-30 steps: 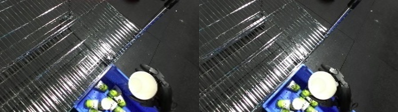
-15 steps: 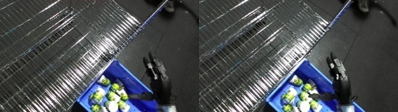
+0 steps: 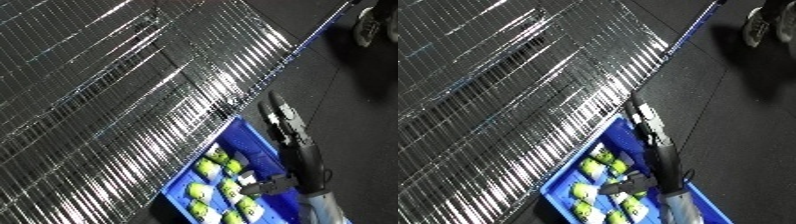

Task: Pick up the object and place it into the box

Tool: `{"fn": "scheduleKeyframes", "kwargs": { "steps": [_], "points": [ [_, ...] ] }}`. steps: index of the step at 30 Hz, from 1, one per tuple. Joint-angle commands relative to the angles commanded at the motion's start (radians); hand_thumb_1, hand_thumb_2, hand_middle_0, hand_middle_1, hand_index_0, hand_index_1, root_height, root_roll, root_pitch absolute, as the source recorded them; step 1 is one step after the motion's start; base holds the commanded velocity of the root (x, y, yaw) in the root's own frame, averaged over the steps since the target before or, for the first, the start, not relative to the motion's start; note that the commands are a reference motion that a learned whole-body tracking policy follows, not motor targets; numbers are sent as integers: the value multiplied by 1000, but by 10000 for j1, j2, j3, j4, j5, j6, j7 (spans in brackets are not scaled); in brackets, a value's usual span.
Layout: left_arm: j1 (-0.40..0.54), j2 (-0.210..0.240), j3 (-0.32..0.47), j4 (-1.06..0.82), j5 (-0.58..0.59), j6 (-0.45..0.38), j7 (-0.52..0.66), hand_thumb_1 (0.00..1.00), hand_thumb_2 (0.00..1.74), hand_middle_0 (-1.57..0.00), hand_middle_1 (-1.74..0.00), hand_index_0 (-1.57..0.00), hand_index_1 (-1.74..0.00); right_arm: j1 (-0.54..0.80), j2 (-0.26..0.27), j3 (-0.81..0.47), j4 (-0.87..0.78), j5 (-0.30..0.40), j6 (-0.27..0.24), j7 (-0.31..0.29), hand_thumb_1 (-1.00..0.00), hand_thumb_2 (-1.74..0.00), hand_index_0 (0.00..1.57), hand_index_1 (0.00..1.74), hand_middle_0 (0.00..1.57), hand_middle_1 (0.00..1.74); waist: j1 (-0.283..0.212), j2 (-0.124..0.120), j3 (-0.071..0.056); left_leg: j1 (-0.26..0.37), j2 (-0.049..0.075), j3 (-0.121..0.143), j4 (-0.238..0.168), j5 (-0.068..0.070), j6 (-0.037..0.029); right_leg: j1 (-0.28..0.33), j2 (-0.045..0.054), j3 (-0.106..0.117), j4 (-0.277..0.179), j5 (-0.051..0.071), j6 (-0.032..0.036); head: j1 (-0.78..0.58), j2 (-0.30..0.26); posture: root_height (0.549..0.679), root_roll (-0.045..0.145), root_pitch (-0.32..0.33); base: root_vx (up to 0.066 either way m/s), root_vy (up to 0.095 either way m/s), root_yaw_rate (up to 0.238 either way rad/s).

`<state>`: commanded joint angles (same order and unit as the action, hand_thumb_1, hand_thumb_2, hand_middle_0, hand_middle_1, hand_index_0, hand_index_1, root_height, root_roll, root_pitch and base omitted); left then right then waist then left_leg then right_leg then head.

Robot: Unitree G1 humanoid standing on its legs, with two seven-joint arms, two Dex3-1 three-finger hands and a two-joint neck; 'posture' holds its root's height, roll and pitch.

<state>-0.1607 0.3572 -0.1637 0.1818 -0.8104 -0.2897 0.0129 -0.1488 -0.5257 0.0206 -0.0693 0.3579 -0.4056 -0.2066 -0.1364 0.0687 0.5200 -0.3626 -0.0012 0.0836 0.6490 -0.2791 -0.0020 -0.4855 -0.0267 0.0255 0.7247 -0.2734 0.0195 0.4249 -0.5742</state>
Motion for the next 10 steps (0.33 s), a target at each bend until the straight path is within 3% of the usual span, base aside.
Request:
{"fn": "scheduleKeyframes", "kwargs": {
  "steps": [10],
  "points": [
    [-287, 212, -63, 267, 221, 338, -98, 1000, 1740, -1570, -1740, -1570, -1740, -502, 448, 931, -37, -361, 512, 193, 0, 0, 0, 0, 0, 0, 695, -432, 0, -97, -120, -531, 82, 74, 12, 304, -64, -373, 135, 4, 53, -2550, -236, 644, 82, 25, 19, -83, 145]
  ]
}}
